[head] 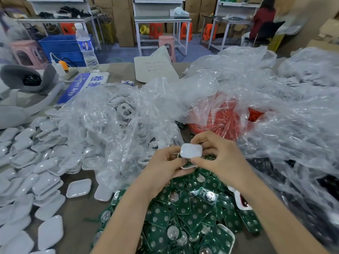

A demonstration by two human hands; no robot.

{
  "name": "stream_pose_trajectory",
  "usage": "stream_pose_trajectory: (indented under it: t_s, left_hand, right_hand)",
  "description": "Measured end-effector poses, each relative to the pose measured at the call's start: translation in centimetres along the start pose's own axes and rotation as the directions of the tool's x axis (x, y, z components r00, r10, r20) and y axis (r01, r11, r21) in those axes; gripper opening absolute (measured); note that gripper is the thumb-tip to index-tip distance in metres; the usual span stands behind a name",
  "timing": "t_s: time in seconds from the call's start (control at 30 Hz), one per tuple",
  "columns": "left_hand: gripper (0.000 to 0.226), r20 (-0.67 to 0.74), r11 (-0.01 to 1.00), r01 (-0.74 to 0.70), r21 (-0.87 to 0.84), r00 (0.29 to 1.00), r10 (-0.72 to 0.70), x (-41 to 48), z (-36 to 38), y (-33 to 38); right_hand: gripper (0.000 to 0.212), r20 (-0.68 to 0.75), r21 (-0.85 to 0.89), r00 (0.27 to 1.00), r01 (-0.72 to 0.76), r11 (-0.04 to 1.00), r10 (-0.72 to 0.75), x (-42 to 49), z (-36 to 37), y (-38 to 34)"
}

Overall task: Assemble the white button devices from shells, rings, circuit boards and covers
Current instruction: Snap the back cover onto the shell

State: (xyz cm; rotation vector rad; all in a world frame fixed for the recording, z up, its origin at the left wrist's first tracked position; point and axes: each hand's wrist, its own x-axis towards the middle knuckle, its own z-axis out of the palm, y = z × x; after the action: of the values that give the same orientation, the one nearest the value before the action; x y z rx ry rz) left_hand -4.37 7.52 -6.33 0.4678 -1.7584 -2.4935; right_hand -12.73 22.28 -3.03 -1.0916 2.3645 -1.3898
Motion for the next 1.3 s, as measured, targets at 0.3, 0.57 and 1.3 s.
stream_pose_trajectory:
  t_s: [0.3, 0.57, 1.3]
  left_hand:
    - [0.035, 0.019, 0.984, 0.102, -0.144, 0.995, -0.100, -0.4, -0.2, 1.0]
    - [0.027, 0.010, 0.991, 0.084, -0.108, 0.996, -0.084, -0.4, -0.1, 1.0]
    - [0.022, -0.098, 0.953, -0.189, 0.237, 0.971, 0.217, -0.8, 1.0, 1.0]
  right_hand:
    - [0.049, 0.218, 0.012, 0.975, 0.040, 0.999, -0.041, 0.1, -1.2, 1.5]
    - [0.048, 0.161, 0.052, 0.986, 0.038, 0.998, -0.046, -0.1, -0.7, 2.0]
    - [0.005, -0.002, 0.468, 0.982, -0.168, 0.868, 0.191, -0.1, -0.1, 2.0]
